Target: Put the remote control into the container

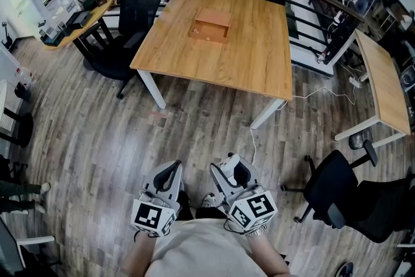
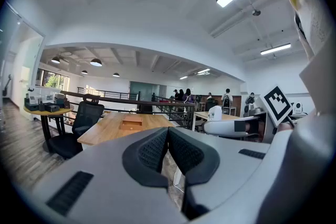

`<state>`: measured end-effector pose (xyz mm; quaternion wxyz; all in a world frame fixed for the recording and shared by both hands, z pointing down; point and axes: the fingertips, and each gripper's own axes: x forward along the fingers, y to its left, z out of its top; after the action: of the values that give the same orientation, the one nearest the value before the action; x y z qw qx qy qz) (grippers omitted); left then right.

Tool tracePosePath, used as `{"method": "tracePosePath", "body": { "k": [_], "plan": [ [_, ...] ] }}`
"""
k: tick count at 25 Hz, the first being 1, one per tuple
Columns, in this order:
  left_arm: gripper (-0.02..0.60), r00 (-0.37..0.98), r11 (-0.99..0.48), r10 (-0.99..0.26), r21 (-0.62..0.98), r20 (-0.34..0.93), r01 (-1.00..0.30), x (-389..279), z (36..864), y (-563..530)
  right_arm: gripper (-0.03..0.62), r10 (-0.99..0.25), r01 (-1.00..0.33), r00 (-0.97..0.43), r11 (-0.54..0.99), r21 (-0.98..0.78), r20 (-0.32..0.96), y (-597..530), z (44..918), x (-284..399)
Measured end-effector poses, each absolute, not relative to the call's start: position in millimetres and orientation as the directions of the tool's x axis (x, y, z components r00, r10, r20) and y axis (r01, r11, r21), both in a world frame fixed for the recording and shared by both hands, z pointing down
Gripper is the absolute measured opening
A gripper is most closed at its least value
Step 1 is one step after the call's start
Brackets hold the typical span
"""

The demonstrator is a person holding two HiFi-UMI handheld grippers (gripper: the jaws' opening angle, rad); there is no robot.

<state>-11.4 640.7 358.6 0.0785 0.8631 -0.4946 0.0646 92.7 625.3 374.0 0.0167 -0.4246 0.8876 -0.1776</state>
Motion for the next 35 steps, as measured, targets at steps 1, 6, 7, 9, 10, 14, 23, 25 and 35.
{"method": "tracePosePath", "body": {
  "k": [1,6,7,9,10,14,23,25,35],
  "plan": [
    [0.012,0.505,-0.500,-0.841,0.079,0.193,-0.862,-13,362,638,0.249,-0.765,-0.752,-0.632,0.566,-0.336,0.124,622,375,93],
    [0.012,0.551,-0.536,-0.814,0.129,0.184,-0.835,-20,370,609,0.249,-0.789,-0.782,-0.598,0.537,-0.316,0.142,595,375,88],
    [0.012,0.554,-0.539,-0.813,0.129,0.180,-0.833,-23,368,600,0.249,-0.790,-0.786,-0.595,0.533,-0.313,0.148,587,375,84],
    [0.012,0.555,-0.541,-0.814,0.124,0.173,-0.832,-33,364,580,0.249,-0.790,-0.789,-0.593,0.529,-0.314,0.159,570,374,73],
    [0.012,0.557,-0.543,-0.813,0.124,0.167,-0.830,-38,362,569,0.249,-0.789,-0.790,-0.592,0.528,-0.311,0.162,561,374,68],
    [0.012,0.578,-0.562,-0.803,0.135,0.148,-0.816,-59,361,522,0.249,-0.801,-0.803,-0.576,0.517,-0.298,0.164,518,370,43],
    [0.012,0.633,-0.615,-0.763,0.155,0.134,-0.773,-119,350,422,0.249,-0.827,-0.839,-0.530,0.480,-0.256,0.188,428,354,-23],
    [0.012,0.652,-0.634,-0.747,0.153,0.134,-0.758,-136,355,402,0.250,-0.833,-0.843,-0.523,0.472,-0.260,0.183,408,357,-46],
    [0.012,0.648,-0.630,-0.752,0.157,0.124,-0.761,-182,365,317,0.249,-0.830,-0.847,-0.521,0.471,-0.248,0.201,325,368,-92]
  ]
}}
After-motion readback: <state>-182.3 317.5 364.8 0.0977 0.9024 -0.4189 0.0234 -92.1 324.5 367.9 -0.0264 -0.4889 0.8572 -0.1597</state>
